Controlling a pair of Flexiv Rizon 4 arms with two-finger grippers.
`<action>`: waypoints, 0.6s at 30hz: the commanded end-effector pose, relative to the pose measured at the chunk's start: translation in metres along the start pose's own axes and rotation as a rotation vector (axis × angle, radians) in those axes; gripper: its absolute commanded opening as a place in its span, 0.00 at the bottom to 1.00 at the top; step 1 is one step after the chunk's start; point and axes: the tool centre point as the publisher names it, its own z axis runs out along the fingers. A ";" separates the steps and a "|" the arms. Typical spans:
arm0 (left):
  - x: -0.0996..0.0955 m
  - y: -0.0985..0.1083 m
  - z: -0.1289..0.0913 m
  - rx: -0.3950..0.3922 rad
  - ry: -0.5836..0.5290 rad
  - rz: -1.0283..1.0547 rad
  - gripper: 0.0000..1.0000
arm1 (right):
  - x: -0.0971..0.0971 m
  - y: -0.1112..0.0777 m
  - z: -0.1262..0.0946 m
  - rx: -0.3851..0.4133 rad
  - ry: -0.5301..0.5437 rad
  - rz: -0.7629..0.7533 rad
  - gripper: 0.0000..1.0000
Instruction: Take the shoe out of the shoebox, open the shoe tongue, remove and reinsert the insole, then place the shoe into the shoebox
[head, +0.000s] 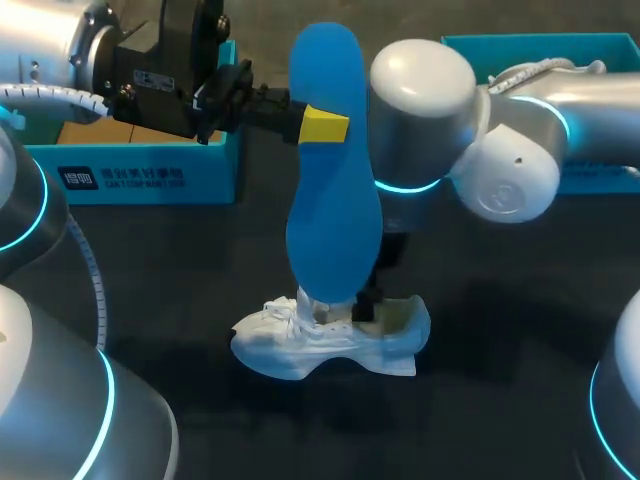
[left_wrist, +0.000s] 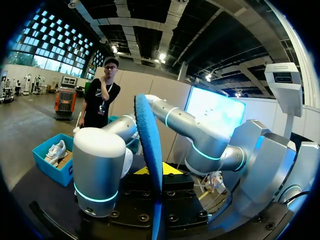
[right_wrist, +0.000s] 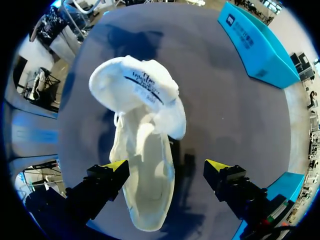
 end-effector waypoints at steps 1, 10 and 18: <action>-0.001 0.000 0.001 -0.002 0.001 0.000 0.00 | -0.003 0.007 0.015 0.008 -0.002 0.003 1.00; -0.001 0.000 0.001 -0.002 0.001 0.000 0.00 | -0.005 0.003 0.038 -0.011 0.011 0.012 0.80; -0.001 0.000 0.001 -0.002 0.001 0.000 0.00 | -0.003 0.002 0.044 -0.007 0.014 0.025 0.16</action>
